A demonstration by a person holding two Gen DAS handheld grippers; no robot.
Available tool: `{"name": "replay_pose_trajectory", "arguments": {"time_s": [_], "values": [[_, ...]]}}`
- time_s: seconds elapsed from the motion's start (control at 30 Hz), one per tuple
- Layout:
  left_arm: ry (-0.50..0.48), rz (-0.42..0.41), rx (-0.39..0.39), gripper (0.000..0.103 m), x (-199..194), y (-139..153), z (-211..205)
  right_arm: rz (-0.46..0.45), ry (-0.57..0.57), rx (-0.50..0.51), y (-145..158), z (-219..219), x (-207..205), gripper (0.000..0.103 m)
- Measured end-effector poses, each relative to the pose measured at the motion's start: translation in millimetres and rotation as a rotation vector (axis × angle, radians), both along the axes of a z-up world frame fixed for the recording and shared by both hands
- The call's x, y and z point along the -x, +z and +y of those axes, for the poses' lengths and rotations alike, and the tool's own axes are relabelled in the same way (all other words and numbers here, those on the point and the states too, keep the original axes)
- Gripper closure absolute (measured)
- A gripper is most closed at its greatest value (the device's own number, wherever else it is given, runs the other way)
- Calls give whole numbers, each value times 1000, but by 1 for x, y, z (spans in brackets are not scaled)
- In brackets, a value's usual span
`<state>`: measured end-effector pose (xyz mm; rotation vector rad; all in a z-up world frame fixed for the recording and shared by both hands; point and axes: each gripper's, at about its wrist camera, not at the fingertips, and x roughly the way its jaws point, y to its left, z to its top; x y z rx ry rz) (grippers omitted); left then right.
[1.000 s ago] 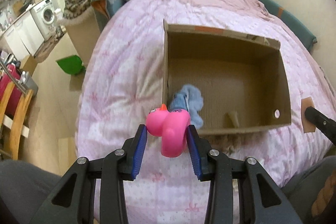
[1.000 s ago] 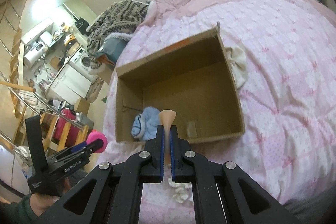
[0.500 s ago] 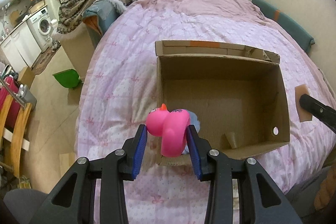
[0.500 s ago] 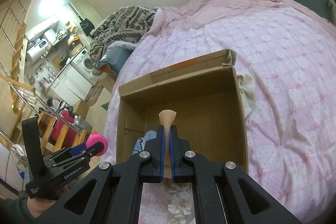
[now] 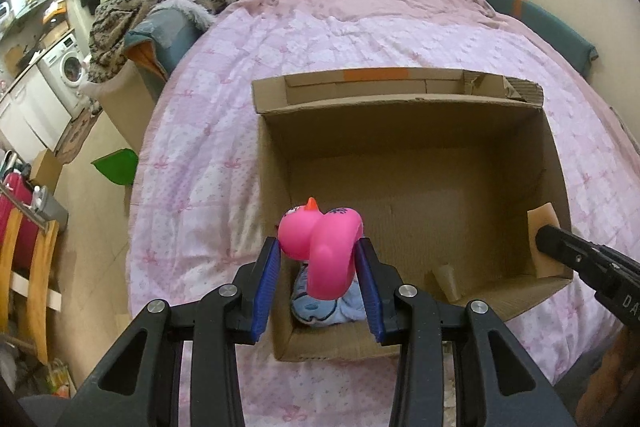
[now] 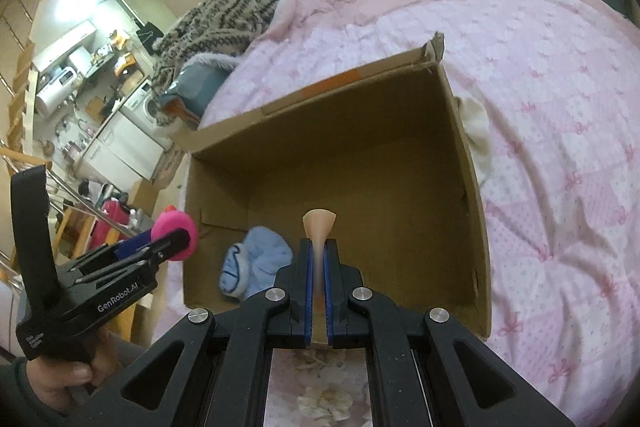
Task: Organize soft objects
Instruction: 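Carry the pink duck with the left gripper over the box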
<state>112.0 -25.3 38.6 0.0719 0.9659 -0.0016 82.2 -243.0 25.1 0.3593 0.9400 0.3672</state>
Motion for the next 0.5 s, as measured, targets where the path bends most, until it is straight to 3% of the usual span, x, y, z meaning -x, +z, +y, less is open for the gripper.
{"name": "replay_pose_trajectory", "arguments": {"time_s": [0.5], "values": [[-33,7,42,68,-9,-34,-7,68,2,32,-24,8,-14,97]]}}
